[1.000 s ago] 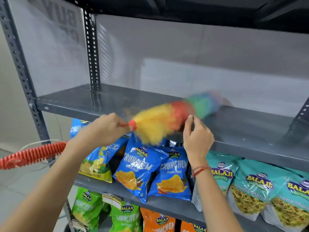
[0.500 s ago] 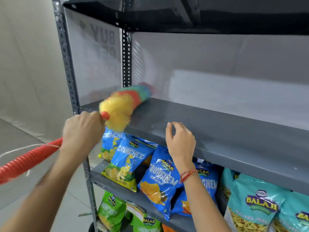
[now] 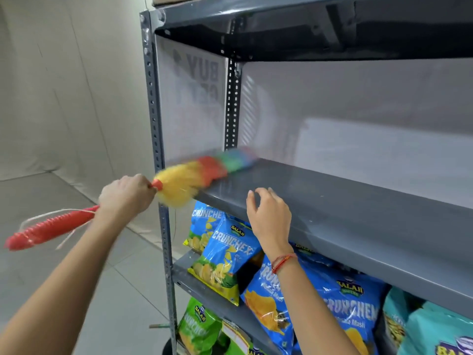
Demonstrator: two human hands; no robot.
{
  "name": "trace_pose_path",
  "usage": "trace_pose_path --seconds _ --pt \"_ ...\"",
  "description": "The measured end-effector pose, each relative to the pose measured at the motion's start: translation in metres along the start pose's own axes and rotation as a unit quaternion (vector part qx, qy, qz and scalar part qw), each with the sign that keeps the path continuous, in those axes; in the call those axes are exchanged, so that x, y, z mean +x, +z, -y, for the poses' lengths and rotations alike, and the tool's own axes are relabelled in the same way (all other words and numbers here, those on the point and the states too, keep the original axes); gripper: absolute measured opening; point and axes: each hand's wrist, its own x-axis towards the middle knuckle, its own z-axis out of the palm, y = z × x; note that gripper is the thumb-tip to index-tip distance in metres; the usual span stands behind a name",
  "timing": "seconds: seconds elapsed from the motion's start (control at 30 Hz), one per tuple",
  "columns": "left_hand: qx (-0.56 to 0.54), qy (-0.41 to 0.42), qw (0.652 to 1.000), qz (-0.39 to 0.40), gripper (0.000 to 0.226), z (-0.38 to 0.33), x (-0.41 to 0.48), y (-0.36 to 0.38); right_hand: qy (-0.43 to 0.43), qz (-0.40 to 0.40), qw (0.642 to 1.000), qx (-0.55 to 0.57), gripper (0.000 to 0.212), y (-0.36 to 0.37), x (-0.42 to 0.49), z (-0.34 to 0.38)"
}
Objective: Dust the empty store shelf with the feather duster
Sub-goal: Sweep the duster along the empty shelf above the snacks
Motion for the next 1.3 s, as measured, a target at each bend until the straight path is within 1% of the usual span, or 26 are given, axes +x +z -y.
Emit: trace_pose_path --seconds 0.03,0.07,0.1,0.13,0.2,0.23,0.3,0.4,0.43,0.47,0.53,0.6,0.63,0.67,0.7,0.73,0.77,0.8,0.87,0.9,0.93,1.0,1.07,1.1,1.23,1.3 --pt "0.041 0.011 0.996 -0.076 0.039 -0.001 -0.002 0.007 0.000 0.021 1.000 -0.008 0.031 0.004 0.003 0.002" --pt "0.043 0.027 0.992 -0.111 0.038 -0.002 -0.004 0.015 -0.003 0.043 0.999 -0.016 0.032 0.008 0.006 0.003" --pt "0.024 0.041 0.993 -0.106 0.038 -0.003 -0.007 0.020 -0.010 0.065 0.998 -0.024 0.034 0.013 0.010 0.005" --pt "-0.002 0.051 0.995 -0.081 0.037 -0.004 -0.011 0.022 -0.017 0.087 0.995 -0.035 0.036 0.018 0.013 0.006" --pt "-0.024 0.047 0.998 -0.018 0.035 -0.003 -0.015 0.022 -0.041 0.120 0.990 -0.063 0.043 0.027 0.018 0.009" --pt "-0.026 0.036 0.999 -0.002 0.036 -0.002 -0.013 0.022 -0.051 0.132 0.987 -0.080 0.048 0.031 0.020 0.009" --pt "-0.013 0.005 1.000 -0.014 0.039 -0.002 -0.005 0.022 -0.058 0.148 0.981 -0.115 0.059 0.037 0.021 0.009" --pt "0.011 -0.018 0.997 -0.070 0.038 -0.003 0.005 0.023 -0.070 0.145 0.973 -0.166 0.067 0.042 0.020 0.005" --pt "0.009 -0.014 0.997 -0.074 0.038 -0.005 0.006 0.023 -0.078 0.145 0.970 -0.180 0.068 0.043 0.019 0.005" --pt "-0.003 -0.004 0.998 -0.059 0.039 -0.008 0.005 0.022 -0.085 0.145 0.967 -0.192 0.070 0.045 0.019 0.004" --pt "-0.052 0.011 0.999 0.009 0.040 -0.012 0.003 0.019 -0.095 0.138 0.965 -0.202 0.070 0.047 0.018 0.002" --pt "-0.090 -0.005 0.993 0.078 0.043 -0.010 0.003 0.016 -0.097 0.129 0.967 -0.199 0.068 0.047 0.018 0.002" --pt "-0.088 -0.017 0.993 0.078 0.045 -0.009 0.005 0.017 -0.098 0.127 0.967 -0.198 0.067 0.047 0.017 0.002" --pt "-0.074 -0.031 0.995 0.057 0.046 -0.009 0.007 0.017 -0.099 0.124 0.967 -0.199 0.068 0.047 0.017 0.002" --pt "-0.041 -0.033 0.998 0.017 0.044 -0.010 0.007 0.017 -0.099 0.123 0.967 -0.200 0.068 0.047 0.017 0.003" --pt "-0.004 -0.026 0.999 -0.028 0.041 -0.013 0.006 0.018 -0.098 0.123 0.967 -0.202 0.069 0.047 0.017 0.003" --pt "0.016 -0.012 0.998 -0.056 0.040 -0.016 0.005 0.019 -0.097 0.124 0.967 -0.202 0.069 0.047 0.017 0.003" --pt "0.018 0.001 0.998 -0.063 0.039 -0.018 0.005 0.020 -0.096 0.124 0.966 -0.203 0.069 0.047 0.017 0.003" --pt "-0.012 0.001 1.000 -0.019 0.041 -0.015 0.004 0.021 -0.094 0.128 0.966 -0.203 0.070 0.048 0.017 0.003" --pt "-0.031 -0.010 0.999 0.008 0.042 -0.012 0.003 0.021 -0.092 0.127 0.967 -0.202 0.070 0.048 0.017 0.003" --pt "-0.039 -0.022 0.999 0.018 0.043 -0.008 0.004 0.022 -0.092 0.126 0.967 -0.200 0.070 0.048 0.017 0.003" --pt "-0.016 -0.028 0.999 -0.012 0.042 -0.005 0.006 0.026 -0.090 0.124 0.968 -0.198 0.068 0.047 0.016 0.003" --pt "0.012 -0.010 0.998 -0.060 0.040 -0.010 0.005 0.031 -0.089 0.122 0.968 -0.199 0.068 0.047 0.016 0.004" --pt "0.010 0.002 0.998 -0.067 0.040 -0.013 0.004 0.034 -0.089 0.122 0.968 -0.199 0.068 0.047 0.016 0.005" --pt "-0.031 0.020 0.999 -0.011 0.038 -0.015 -0.005 0.034 -0.089 0.121 0.969 -0.197 0.069 0.046 0.015 0.005" --pt "-0.022 0.006 1.000 -0.012 0.037 -0.012 -0.005 0.033 -0.088 0.124 0.969 -0.196 0.069 0.045 0.015 0.005"
